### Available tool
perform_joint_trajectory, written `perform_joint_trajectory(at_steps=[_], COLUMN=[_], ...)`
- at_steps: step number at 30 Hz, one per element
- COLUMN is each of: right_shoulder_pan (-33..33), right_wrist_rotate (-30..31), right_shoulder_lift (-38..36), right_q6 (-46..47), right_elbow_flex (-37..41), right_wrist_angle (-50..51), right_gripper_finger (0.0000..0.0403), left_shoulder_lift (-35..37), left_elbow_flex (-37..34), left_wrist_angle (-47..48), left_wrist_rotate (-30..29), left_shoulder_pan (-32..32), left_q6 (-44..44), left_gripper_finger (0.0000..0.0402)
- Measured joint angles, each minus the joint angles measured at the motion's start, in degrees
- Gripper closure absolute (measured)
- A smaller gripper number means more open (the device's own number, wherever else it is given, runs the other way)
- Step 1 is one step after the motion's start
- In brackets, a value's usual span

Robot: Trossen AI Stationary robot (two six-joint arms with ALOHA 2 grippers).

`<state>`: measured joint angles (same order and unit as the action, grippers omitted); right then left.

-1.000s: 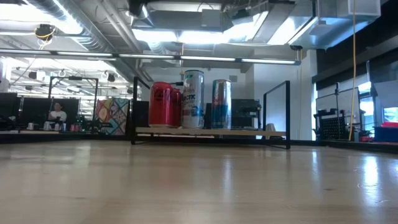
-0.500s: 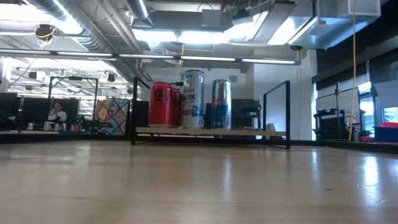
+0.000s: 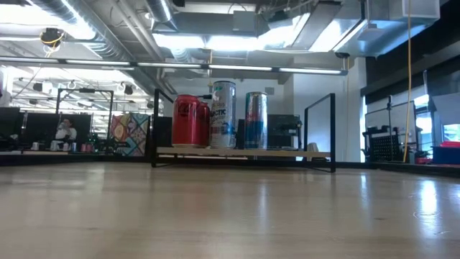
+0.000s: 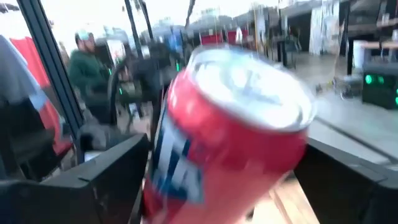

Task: Place canned beverage on shelf
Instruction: Put the top orange soda can on the shelf

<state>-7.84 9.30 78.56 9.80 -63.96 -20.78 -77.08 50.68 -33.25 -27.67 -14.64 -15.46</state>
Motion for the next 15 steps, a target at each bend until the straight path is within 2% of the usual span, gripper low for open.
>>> perform_joint_trajectory(at_steps=[8, 15], right_shoulder_pan=[0.0, 0.32], right_wrist_rotate=[-0.72, -2.62], right_shoulder_lift=[0.36, 0.36], right_q6=[1.29, 8.26], right_elbow_flex=[-0.02, -0.07], right_wrist_angle=[-6.82, -4.13], right_gripper_finger=[0.0036, 0.0036], left_shoulder_lift=[-0.59, -0.59], left_elbow_flex=[0.02, 0.02], left_wrist_angle=[0.06, 1.1], left_wrist_rotate=[-0.01, 0.16], left_shoulder_pan=[-0.43, -0.35], left_q6=[3.93, 4.0], left_gripper_finger=[0.0108, 0.0108])
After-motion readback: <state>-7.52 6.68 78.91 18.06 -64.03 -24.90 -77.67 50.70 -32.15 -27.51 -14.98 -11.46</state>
